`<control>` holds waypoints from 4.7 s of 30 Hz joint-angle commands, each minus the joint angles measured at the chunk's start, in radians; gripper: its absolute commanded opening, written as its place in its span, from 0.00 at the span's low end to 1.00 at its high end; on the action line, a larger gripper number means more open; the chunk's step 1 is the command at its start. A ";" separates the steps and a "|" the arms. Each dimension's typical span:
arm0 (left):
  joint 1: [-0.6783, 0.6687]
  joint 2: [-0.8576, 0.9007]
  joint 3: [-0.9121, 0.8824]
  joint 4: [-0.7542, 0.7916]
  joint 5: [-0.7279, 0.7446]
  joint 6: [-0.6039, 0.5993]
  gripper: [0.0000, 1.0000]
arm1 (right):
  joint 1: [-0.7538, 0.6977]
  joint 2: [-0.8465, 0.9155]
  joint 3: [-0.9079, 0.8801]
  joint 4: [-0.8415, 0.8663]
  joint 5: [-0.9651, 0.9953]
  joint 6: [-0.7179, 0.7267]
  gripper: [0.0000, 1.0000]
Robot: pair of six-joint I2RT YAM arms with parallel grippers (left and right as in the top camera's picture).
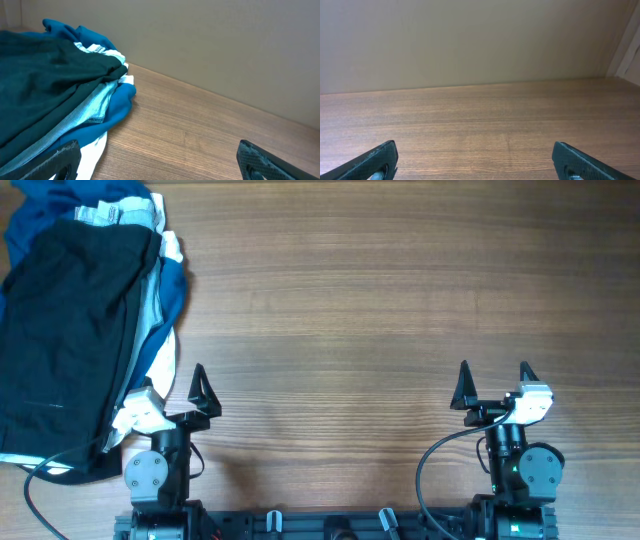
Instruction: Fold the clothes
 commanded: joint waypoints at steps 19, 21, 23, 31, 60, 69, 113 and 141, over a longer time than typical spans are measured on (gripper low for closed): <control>0.005 -0.005 -0.005 -0.001 0.015 0.003 1.00 | 0.005 -0.002 -0.003 0.002 0.014 0.012 1.00; 0.005 -0.005 -0.005 -0.001 0.015 0.002 1.00 | 0.005 -0.002 -0.003 0.002 0.014 0.012 1.00; 0.005 -0.005 -0.005 -0.001 0.015 0.002 1.00 | 0.005 -0.002 -0.003 0.002 0.014 0.012 1.00; 0.005 -0.005 -0.005 -0.001 0.015 0.002 1.00 | 0.005 -0.002 -0.003 0.002 0.014 0.012 1.00; 0.005 -0.002 0.019 0.057 -0.004 0.010 1.00 | 0.005 0.005 0.101 0.052 -0.027 -0.063 1.00; 0.005 0.268 0.319 -0.107 -0.003 0.010 1.00 | 0.005 0.394 0.397 0.047 -0.222 -0.109 0.99; 0.330 1.623 1.120 -0.689 -0.053 0.339 0.99 | 0.005 1.316 1.020 -0.353 -0.560 -0.049 1.00; 0.351 1.670 1.162 -0.637 -0.056 0.294 0.81 | 0.005 1.316 1.020 -0.317 -0.556 0.049 1.00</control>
